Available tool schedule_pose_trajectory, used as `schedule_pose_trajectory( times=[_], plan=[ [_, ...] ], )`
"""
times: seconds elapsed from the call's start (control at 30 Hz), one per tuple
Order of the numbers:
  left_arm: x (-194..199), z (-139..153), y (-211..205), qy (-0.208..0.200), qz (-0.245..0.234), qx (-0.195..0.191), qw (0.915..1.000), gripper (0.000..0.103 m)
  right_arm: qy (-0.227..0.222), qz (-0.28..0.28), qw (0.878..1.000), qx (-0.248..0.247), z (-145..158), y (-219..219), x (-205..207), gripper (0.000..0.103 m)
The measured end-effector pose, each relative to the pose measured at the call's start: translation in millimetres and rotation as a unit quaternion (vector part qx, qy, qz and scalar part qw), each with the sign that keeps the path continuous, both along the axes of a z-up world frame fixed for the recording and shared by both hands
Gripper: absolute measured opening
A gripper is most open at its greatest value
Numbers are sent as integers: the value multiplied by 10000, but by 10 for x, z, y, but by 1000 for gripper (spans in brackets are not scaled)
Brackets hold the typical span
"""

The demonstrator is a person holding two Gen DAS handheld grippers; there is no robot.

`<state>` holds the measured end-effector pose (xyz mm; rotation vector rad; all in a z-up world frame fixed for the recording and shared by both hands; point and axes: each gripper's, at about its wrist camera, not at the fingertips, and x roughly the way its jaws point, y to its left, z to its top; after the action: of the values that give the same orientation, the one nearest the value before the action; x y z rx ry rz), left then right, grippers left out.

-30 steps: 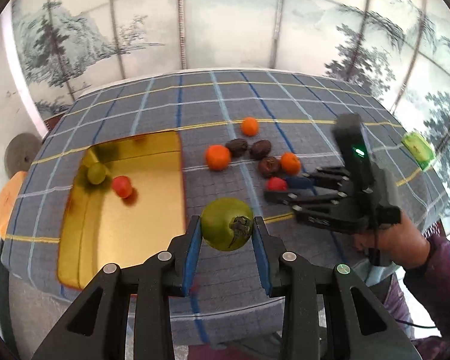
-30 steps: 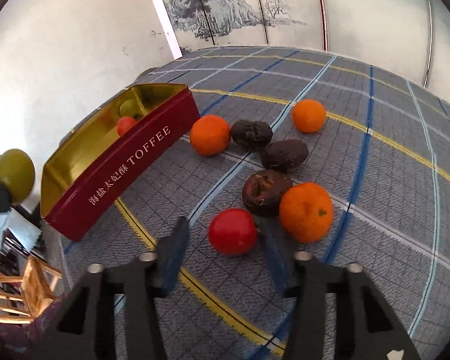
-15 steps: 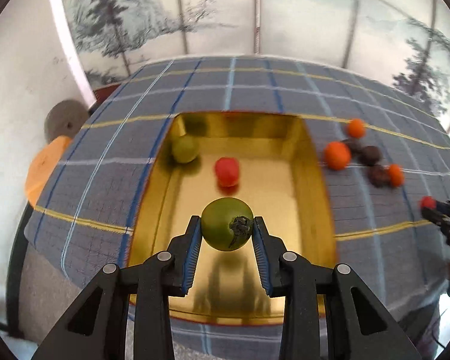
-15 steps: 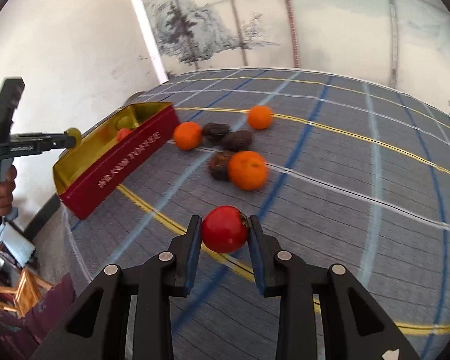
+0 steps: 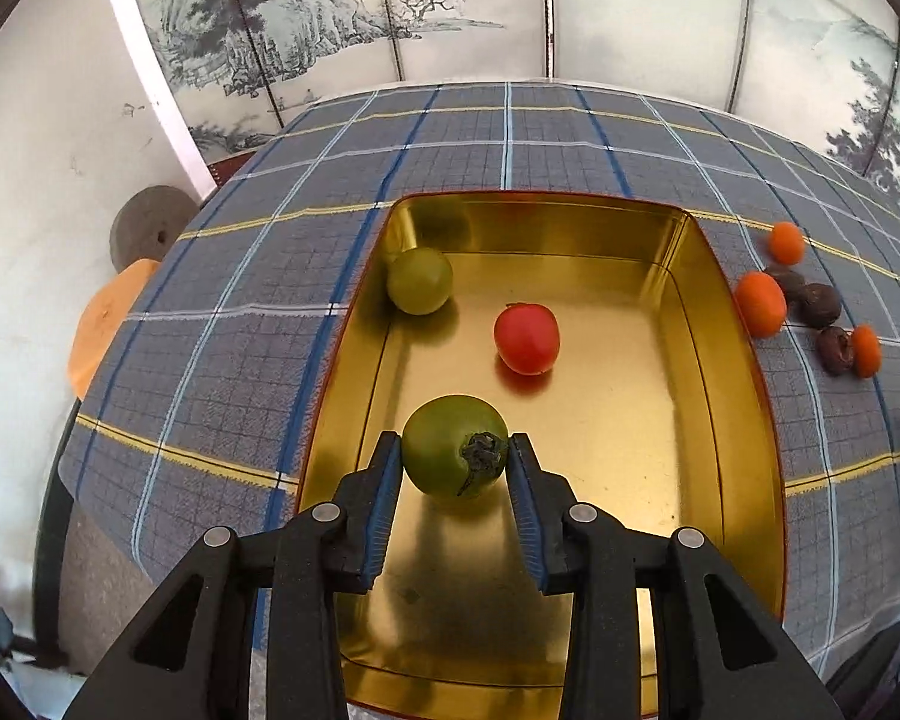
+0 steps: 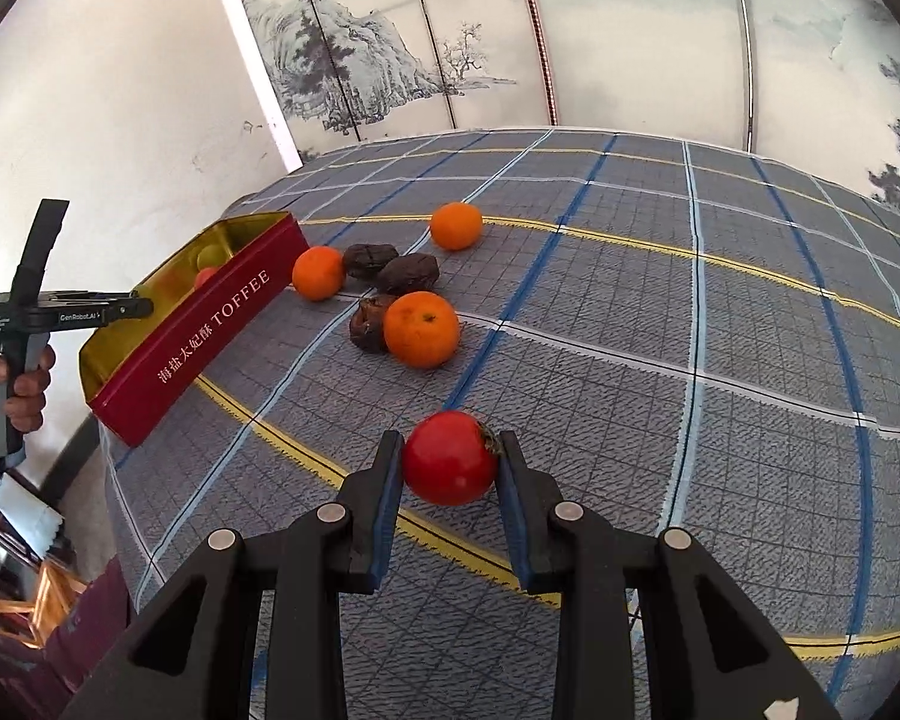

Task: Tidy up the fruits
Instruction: 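Place the lime in the tin with the left gripper while the right gripper grasps a red tomato, then carry the tomato with the right gripper into the tin and release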

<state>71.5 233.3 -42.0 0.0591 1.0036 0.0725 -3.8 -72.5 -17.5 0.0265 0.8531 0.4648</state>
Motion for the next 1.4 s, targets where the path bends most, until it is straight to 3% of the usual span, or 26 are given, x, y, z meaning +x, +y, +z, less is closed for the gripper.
schedule_pose_trajectory(
  times=[0.17,0.23,0.33,0.77,1.4],
  plan=[
    [-59,43,-28,5,21,-104,9999,43,13,-41,10000,38,-2,-11,4,28],
    [-102,91,-39,-105,37,-66,9999,56,14,-46,10000,41,3,-19,3,28],
    [-168,176,-58,-327,63,53,9994,68,13,-44,10000,48,14,-18,0,28],
    [-367,316,-165,-644,127,202,9976,68,-103,83,9999,-1,168,75,-51,28],
    [-673,323,-105,-923,236,430,9945,69,-222,744,9970,-53,425,721,-102,29]
  ],
)
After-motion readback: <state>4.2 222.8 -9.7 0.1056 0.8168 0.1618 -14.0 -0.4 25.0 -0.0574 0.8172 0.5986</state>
